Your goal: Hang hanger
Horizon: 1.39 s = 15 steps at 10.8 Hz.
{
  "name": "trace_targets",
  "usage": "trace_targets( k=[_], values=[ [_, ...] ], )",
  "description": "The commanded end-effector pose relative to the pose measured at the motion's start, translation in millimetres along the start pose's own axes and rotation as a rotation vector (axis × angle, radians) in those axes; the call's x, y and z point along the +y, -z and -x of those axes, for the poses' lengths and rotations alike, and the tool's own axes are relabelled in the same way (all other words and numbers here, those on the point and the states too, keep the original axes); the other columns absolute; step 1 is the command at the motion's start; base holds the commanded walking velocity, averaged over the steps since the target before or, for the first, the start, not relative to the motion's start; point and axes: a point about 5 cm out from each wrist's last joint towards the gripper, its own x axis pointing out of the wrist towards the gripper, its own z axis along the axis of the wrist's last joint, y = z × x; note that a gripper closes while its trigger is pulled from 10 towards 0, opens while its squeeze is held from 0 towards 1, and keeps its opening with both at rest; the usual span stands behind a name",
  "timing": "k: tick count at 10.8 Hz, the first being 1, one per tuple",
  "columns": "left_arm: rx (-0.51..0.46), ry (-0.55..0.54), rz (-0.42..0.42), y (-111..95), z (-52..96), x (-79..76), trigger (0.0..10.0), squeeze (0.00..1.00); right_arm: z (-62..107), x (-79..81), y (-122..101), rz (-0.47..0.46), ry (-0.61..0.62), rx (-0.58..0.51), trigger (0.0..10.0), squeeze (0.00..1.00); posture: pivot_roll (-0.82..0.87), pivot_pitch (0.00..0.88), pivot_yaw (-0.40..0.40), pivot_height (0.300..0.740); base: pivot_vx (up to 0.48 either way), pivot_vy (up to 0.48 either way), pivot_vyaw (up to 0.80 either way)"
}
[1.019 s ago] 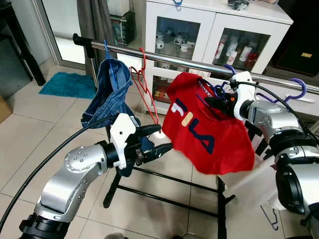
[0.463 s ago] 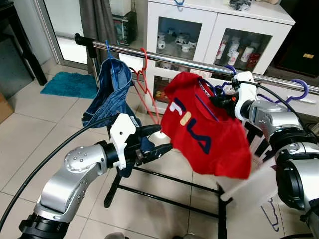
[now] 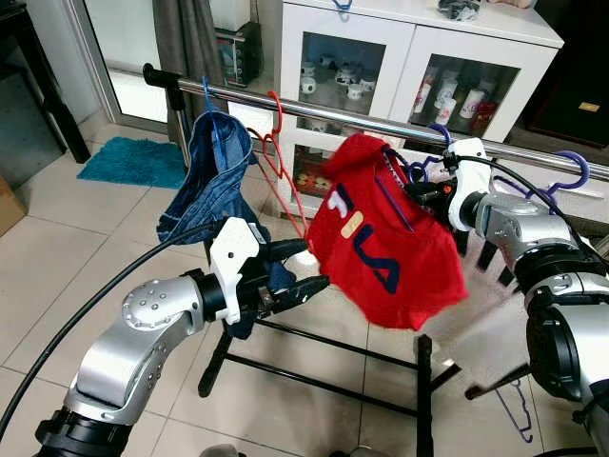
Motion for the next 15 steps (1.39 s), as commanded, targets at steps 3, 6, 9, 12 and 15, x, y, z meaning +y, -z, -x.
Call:
trace_targets(
  k=[3, 6, 9, 12, 15],
  values=[
    [-0.002, 0.004, -0.035, -4, -3.2, -1.2, 10.0, 0.0, 3.0, -3.2, -10, 0.018, 0.001, -0.052, 0.0, 0.0, 0.09, 0.0, -0.075, 0.74, 0.0, 0.0, 0.0],
    [-0.004, -0.226, -0.053, 2, -2.6, 11.2, 10.0, 0.0, 22.3, -8.2, -20, 0.068, -0.052, -0.152, 0.0, 0.0, 0.09, 0.0, -0.077, 0.74, 0.0, 0.0, 0.0],
    [-0.01, -0.269, -0.035, 7, -3.3, 9.1, 10.0, 0.0, 39.2, 8.3, 7, 0.098, -0.074, -0.136, 0.0, 0.0, 0.08, 0.0, -0.072, 0.74, 0.0, 0.0, 0.0],
    [0.003, -0.296, -0.014, 15, -0.2, 5.1, 10.0, 0.0, 67.0, 37.2, 37, 0.047, -0.034, -0.166, 0.0, 0.0, 0.06, 0.0, -0.069, 0.74, 0.0, 0.0, 0.0],
    [0.011, -0.307, 0.006, 19, 0.0, 6.9, 10.0, 0.0, 79.7, 56.4, 52, -0.001, 0.035, -0.203, 0.0, 0.0, 0.04, 0.0, -0.052, 0.74, 0.0, 0.0, 0.0]
  ],
)
